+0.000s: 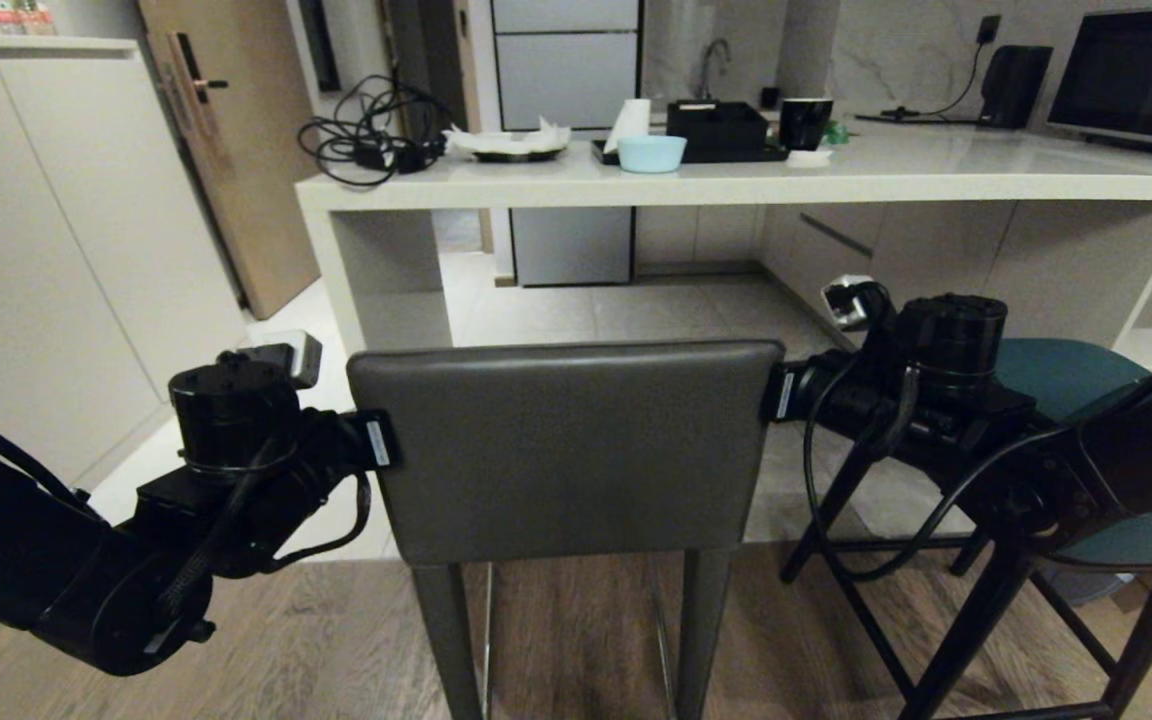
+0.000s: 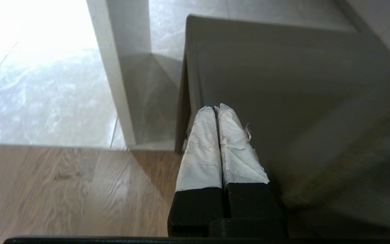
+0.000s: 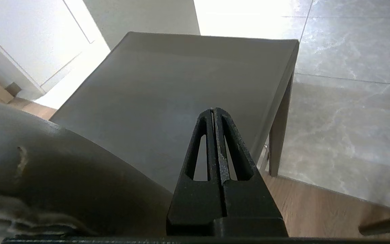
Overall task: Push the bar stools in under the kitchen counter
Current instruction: Push the gray chair back under the dining table
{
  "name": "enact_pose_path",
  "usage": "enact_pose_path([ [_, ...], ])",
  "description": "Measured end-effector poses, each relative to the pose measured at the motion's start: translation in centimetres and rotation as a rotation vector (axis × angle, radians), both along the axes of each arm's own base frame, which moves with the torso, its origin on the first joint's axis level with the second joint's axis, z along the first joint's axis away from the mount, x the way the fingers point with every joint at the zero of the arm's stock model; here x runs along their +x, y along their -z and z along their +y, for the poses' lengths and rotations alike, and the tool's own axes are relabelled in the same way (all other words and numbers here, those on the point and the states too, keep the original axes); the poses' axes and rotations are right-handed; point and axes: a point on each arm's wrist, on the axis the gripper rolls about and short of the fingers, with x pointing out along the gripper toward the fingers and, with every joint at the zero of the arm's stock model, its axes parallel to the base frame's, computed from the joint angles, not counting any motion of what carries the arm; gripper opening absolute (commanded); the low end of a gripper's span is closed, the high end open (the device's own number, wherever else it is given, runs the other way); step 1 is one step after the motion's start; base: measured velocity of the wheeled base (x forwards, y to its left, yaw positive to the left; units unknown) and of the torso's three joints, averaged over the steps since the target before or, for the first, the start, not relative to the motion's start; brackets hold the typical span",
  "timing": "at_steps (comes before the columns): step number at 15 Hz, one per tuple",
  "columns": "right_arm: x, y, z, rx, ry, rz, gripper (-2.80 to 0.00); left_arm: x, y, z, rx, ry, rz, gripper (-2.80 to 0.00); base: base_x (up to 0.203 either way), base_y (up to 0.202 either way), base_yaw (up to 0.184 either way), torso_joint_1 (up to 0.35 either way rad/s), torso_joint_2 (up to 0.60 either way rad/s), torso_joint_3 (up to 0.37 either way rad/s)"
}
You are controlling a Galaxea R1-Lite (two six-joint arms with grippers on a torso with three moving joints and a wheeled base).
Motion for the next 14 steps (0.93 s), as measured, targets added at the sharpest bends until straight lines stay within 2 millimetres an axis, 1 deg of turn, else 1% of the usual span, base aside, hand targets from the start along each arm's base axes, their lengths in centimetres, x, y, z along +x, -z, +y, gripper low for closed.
enact_pose_path([
  [3, -0.6, 0.3, 0.4, -0.003, -0.014, 0.01, -2.8, -0.4, 0.7, 0.3, 0.002, -0.006, 0.029, -2.8, 0.0, 0.0, 0.0, 0.0, 0.0, 0.0],
  [6, -1.7, 0.6, 0.4, -0.012, -0.023, 0.036, -2.8, -0.3, 0.7, 1.6, -0.009, -0.034, 0.016, -2.8, 0.0, 0.0, 0.0, 0.0, 0.0, 0.0],
  [8, -2.2, 0.5, 0.2, -0.012, -0.023, 0.039, -2.8, -0.1, 0.1, 3.1, -0.033, -0.041, -0.058, -2.8, 0.0, 0.0, 0.0, 0.0, 0.0, 0.0],
  [11, -2.7, 0.3, 0.0, -0.009, -0.023, 0.036, -2.8, -1.6, 0.0, 5.9, -0.053, 0.012, -0.099, -2.8, 0.0, 0.0, 0.0, 0.0, 0.0, 0.0],
  [12, -2.8, 0.2, 0.0, -0.006, -0.024, 0.028, -2.8, -1.6, 0.0, 6.9, -0.054, 0.009, -0.101, -2.8, 0.0, 0.0, 0.0, 0.0, 0.0, 0.0],
  [14, -3.0, 0.1, 0.0, -0.006, -0.026, 0.024, -2.8, -0.5, -0.4, 7.9, -0.044, -0.018, -0.129, -2.8, 0.0, 0.0, 0.0, 0.0, 0.0, 0.0],
])
